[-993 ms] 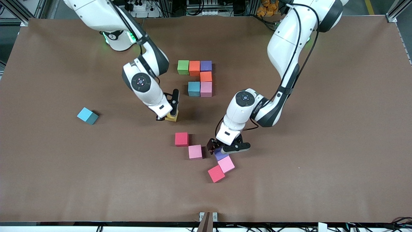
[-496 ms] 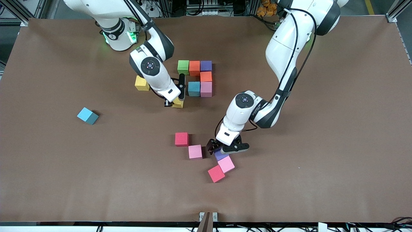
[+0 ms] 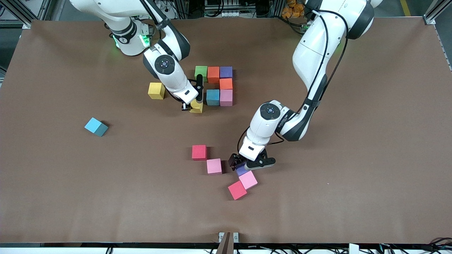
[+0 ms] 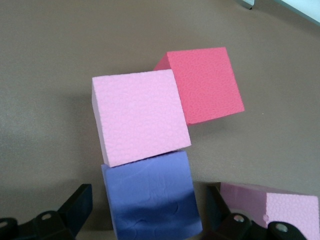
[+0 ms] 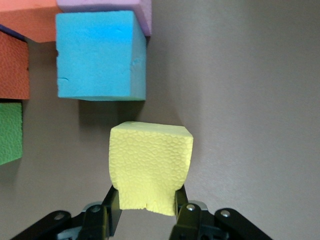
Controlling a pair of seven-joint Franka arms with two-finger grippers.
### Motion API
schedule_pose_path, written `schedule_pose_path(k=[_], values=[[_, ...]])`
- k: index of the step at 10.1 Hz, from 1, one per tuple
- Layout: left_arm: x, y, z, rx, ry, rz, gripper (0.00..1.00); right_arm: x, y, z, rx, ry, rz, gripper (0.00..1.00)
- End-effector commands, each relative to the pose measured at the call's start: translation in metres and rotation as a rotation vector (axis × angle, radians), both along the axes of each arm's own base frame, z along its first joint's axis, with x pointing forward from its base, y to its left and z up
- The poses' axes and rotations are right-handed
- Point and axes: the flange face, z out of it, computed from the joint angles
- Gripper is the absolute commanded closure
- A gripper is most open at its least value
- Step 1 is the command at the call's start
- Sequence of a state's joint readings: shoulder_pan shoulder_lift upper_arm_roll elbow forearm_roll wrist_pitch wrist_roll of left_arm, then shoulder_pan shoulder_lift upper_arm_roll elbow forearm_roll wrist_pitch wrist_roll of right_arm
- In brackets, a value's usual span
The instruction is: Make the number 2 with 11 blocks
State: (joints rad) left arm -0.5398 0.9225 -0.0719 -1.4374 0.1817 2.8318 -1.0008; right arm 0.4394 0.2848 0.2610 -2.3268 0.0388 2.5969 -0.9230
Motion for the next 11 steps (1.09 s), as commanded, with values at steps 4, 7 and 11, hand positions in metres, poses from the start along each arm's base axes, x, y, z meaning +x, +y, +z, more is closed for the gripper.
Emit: schedule_pose_path(k=[4, 7, 11], values=[[0.001, -0.001, -0.006, -0.009, 0.000, 0.008, 0.10, -0.026, 0.010, 0.011, 0.020, 0.003, 0.022, 1.00], [0.001, -0.002, -0.006, -0.010, 0.001, 0.008, 0.25, -0.034, 0.010, 0.008, 0.014, 0.011, 0.036, 1.00], [0.002, 0.000, -0.004, -0.012, 0.001, 0.015, 0.65, -0.040, 0.017, 0.008, 0.024, 0.005, 0.050, 1.00]])
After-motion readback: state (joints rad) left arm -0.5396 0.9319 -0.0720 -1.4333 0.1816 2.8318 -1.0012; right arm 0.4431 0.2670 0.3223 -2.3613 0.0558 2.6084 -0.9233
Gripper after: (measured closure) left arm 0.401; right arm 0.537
